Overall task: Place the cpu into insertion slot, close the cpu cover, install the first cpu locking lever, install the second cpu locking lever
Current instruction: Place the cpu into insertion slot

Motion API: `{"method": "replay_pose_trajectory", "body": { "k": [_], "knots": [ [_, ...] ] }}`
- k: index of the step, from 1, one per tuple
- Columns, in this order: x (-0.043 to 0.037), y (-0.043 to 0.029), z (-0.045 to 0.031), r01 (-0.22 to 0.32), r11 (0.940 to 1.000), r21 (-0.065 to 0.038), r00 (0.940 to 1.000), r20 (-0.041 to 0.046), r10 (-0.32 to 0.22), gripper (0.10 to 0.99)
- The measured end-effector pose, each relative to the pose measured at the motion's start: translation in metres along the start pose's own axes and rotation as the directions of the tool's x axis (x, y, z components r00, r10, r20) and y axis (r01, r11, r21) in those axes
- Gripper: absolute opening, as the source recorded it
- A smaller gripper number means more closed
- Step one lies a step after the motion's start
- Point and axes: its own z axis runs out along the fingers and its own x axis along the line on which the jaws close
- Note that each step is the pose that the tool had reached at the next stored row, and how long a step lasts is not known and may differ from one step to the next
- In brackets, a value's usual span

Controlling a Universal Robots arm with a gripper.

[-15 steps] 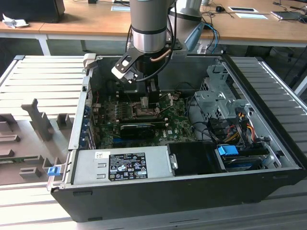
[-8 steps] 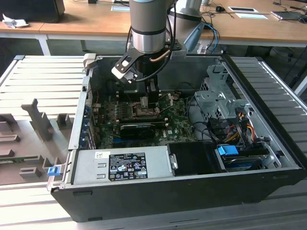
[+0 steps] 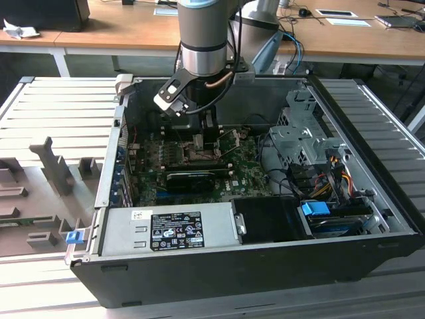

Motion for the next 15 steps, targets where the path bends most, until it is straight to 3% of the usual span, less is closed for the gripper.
{"method": "replay_pose_trajectory", "body": {
  "k": [5, 15],
  "knots": [
    [0.0000, -0.0045, 0.0049, -0.010, 1.0000, 0.000, 1.0000, 0.0010, 0.010, 0.529],
    [0.0005, -0.0052, 0.0076, -0.012, 0.9999, 0.000, 0.9999, 0.0010, 0.012, 0.529]
  ]
}}
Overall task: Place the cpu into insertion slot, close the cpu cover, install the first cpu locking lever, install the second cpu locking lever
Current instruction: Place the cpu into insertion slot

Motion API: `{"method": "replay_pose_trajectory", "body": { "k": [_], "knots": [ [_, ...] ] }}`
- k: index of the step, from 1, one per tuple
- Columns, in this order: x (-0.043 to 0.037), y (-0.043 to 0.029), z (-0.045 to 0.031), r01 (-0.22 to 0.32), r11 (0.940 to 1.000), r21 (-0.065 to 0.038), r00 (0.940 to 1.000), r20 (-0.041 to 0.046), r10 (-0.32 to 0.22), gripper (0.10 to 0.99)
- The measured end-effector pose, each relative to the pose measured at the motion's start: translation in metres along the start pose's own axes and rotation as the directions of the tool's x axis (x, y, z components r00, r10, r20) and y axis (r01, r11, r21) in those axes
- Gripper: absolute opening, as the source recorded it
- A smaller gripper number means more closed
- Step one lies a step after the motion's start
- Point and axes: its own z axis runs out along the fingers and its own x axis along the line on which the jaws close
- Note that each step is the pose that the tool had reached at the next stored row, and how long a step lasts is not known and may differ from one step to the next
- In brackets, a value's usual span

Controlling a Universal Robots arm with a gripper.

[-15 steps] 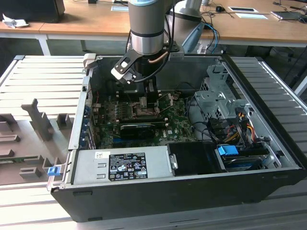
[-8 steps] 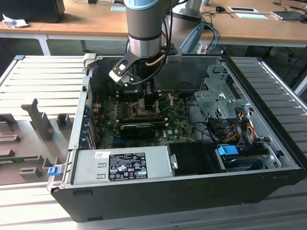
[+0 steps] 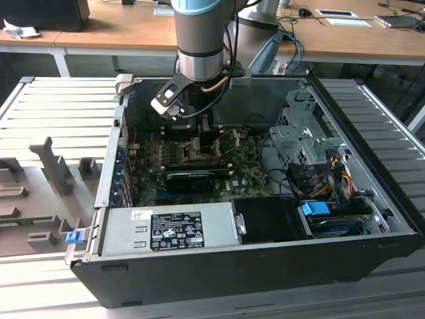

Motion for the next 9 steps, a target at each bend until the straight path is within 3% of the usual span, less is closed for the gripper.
{"method": "replay_pose_trajectory", "body": {
  "k": [9],
  "knots": [
    [0.0009, -0.0002, 0.0018, -0.001, 1.0000, 0.000, 1.0000, 0.0002, 0.001, 0.529]
  ]
}}
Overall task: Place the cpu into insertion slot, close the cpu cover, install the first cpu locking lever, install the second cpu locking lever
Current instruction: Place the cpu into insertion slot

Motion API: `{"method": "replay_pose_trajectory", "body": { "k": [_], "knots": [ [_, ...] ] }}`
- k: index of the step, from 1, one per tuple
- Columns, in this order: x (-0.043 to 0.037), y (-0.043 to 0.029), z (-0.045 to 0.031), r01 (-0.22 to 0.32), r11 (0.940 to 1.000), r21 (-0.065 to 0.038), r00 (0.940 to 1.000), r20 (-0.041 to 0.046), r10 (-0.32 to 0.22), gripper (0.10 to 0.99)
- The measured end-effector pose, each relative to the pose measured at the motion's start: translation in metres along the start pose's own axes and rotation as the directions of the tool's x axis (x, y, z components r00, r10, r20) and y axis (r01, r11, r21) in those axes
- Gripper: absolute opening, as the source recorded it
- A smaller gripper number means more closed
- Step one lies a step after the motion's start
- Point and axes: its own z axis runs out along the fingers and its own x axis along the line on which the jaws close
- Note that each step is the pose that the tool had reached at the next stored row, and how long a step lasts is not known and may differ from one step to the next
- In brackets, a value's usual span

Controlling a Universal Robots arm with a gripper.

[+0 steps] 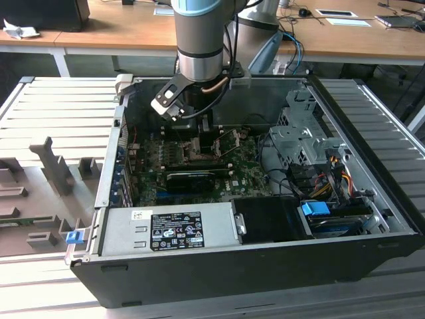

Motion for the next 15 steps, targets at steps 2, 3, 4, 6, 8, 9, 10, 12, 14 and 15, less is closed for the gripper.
{"method": "replay_pose_trajectory", "body": {
  "k": [2, 3, 4, 6, 8, 9, 10, 12, 14, 15],
  "knots": [
    [0.0004, -0.0001, 0.0006, 0.000, 1.0000, 0.000, 1.0000, 0.0000, 0.000, 0.529],
    [0.0005, -0.0001, 0.0009, 0.000, 1.0000, 0.000, 1.0000, 0.0000, 0.000, 0.529],
    [0.0006, -0.0001, 0.0011, -0.001, 1.0000, 0.000, 1.0000, 0.0000, 0.001, 0.529],
    [0.0009, -0.0001, 0.0016, -0.001, 1.0000, 0.000, 1.0000, 0.0000, 0.001, 0.529],
    [0.0013, -0.0002, 0.0021, -0.002, 1.0000, 0.000, 1.0000, 0.0001, 0.002, 0.529],
    [0.0014, -0.0002, 0.0023, -0.002, 1.0000, 0.000, 1.0000, 0.0000, 0.002, 0.529],
    [0.0016, -0.0002, 0.0025, -0.002, 1.0000, 0.000, 1.0000, 0.0000, 0.002, 0.529],
    [0.0021, -0.0003, 0.0029, -0.002, 1.0000, 0.000, 1.0000, 0.0002, 0.002, 0.529],
    [0.0026, -0.0003, 0.0033, -0.003, 1.0000, 0.000, 1.0000, 0.0002, 0.003, 0.529],
    [0.0028, -0.0003, 0.0034, -0.003, 1.0000, 0.000, 1.0000, 0.0002, 0.003, 0.529]
  ]
}}
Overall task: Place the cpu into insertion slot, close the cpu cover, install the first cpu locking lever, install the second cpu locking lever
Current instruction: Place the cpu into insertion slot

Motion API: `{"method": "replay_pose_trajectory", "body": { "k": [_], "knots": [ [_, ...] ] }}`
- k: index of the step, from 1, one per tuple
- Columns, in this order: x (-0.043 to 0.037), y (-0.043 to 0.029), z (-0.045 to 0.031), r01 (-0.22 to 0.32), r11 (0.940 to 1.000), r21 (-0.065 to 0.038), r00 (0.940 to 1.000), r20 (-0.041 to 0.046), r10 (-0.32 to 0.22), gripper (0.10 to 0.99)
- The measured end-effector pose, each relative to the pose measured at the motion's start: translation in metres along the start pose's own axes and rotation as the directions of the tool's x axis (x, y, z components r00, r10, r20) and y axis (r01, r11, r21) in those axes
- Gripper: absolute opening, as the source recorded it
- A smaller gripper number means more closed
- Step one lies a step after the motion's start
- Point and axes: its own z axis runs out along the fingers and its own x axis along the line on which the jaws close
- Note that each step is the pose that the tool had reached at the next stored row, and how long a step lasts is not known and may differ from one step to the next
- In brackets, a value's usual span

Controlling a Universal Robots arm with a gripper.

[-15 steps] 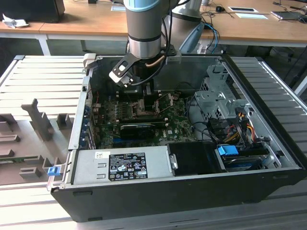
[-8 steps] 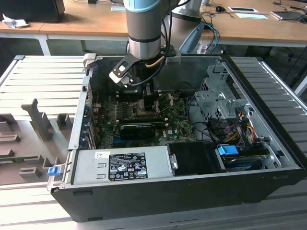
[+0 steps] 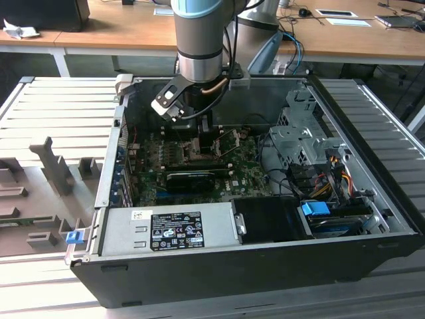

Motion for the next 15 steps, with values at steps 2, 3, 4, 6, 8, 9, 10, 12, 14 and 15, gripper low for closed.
{"method": "replay_pose_trajectory", "body": {
  "k": [2, 3, 4, 6, 8, 9, 10, 12, 14, 15],
  "knots": [
    [0.0006, -0.0001, 0.0003, -0.001, 1.0000, 0.000, 1.0000, 0.0001, 0.001, 0.529],
    [0.0009, -0.0001, 0.0005, -0.001, 1.0000, 0.000, 1.0000, 0.0001, 0.001, 0.529],
    [0.0013, -0.0002, 0.0006, -0.001, 1.0000, 0.000, 1.0000, 0.0001, 0.001, 0.529],
    [0.0030, -0.0003, 0.0011, -0.003, 1.0000, 0.000, 1.0000, 0.0003, 0.003, 0.529],
    [0.0046, -0.0004, 0.0021, -0.007, 1.0000, 0.000, 1.0000, 0.0005, 0.007, 0.529],
    [0.0050, -0.0007, 0.0028, -0.010, 1.0000, 0.000, 1.0000, 0.0007, 0.010, 0.529],
    [0.0052, -0.0019, 0.0044, -0.017, 0.9999, 0.000, 0.9999, 0.0014, 0.017, 0.529],
    [0.0052, -0.0044, 0.0092, -0.025, 0.9997, 0.000, 0.9997, 0.0022, 0.025, 0.529],
    [0.0051, -0.0063, 0.0139, -0.026, 0.9997, 0.000, 0.9997, 0.0022, 0.026, 0.529],
    [0.0051, -0.0064, 0.0155, -0.026, 0.9997, 0.000, 0.9997, 0.0022, 0.026, 0.529]
  ]
}}
